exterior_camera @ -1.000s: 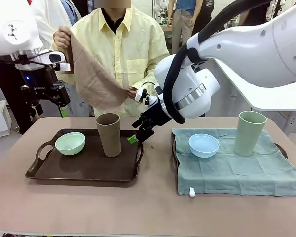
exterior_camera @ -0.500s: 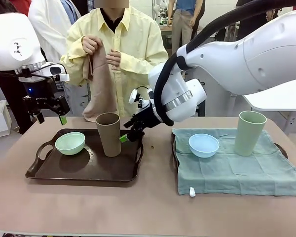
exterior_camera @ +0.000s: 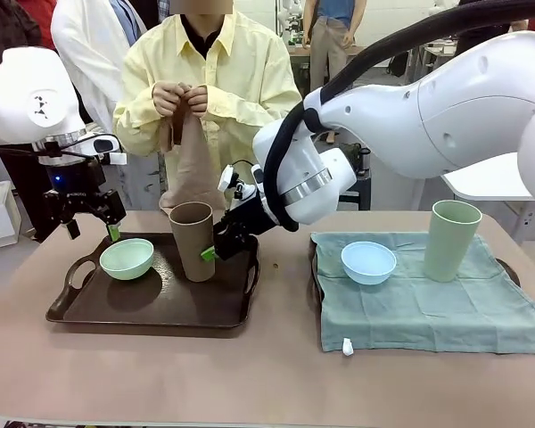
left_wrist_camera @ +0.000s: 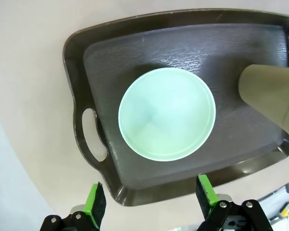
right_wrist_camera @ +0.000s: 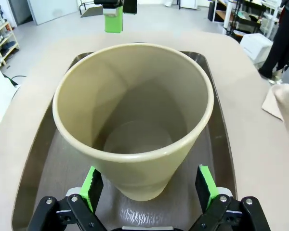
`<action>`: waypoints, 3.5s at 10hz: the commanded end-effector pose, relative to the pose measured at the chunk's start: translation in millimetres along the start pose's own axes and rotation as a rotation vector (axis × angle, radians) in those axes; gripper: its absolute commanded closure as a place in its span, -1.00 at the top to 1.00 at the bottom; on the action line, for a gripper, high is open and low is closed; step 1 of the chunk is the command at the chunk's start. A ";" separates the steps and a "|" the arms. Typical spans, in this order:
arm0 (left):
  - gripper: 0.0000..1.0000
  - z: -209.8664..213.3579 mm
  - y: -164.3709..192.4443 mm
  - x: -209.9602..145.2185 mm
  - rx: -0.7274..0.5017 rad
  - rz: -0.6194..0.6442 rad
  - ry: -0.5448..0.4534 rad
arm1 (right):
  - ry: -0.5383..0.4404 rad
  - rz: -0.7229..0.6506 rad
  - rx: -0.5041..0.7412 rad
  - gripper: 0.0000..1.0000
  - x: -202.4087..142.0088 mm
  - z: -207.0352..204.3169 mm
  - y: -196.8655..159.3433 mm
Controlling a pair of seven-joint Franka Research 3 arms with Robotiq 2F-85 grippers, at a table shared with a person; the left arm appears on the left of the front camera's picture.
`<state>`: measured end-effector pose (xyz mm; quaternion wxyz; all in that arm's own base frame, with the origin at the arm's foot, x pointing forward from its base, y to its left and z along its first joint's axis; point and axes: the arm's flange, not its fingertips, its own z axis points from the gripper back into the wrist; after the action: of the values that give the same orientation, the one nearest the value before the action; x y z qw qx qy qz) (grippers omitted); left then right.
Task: Set up a tray with a mat and arrange the tableware.
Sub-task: Pick up the Picnic Bowl and Reusable plastic cup from the Handle tray in front of the human's position and hold them in the air.
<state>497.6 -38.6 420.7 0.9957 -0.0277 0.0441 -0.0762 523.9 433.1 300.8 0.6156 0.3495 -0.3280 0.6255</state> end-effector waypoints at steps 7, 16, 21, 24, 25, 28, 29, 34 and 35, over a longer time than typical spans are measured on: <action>0.97 -29.1 4.9 18.0 0.036 -0.048 -0.001 | 0.001 0.014 0.077 1.00 14.9 -29.7 -13.7; 0.97 -64.9 3.1 40.0 0.047 0.046 -0.001 | -0.006 0.045 0.090 1.00 14.9 -34.1 -12.6; -0.51 -73.1 6.0 50.4 -0.009 0.099 -0.006 | -0.017 0.081 0.091 -1.00 11.6 -32.5 -13.8; -1.00 -73.5 5.0 48.6 -0.014 0.103 -0.007 | -0.018 0.083 0.096 -1.00 11.1 -33.6 -11.8; -0.78 -73.1 5.4 48.5 -0.015 0.101 -0.007 | -0.019 0.082 0.097 -1.00 11.3 -34.3 -11.8; -1.00 -73.6 5.0 48.8 -0.021 0.100 -0.011 | -0.022 0.078 0.102 -1.00 11.3 -34.0 -11.3; -1.00 -73.4 5.3 48.7 -0.021 0.099 -0.010 | -0.024 0.074 0.102 -0.54 11.0 -33.8 -11.9; -1.00 -27.1 1.6 16.4 0.030 0.062 -0.032 | -0.043 0.057 0.023 -1.00 39.0 22.4 5.7; -1.00 6.7 3.6 -3.0 0.040 0.076 -0.063 | -0.043 0.087 -0.012 -1.00 62.2 51.8 19.1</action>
<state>521.2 -41.6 395.5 0.9987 -0.0214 0.0254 -0.0393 537.0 445.3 349.7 0.5801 0.3522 -0.3449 0.6484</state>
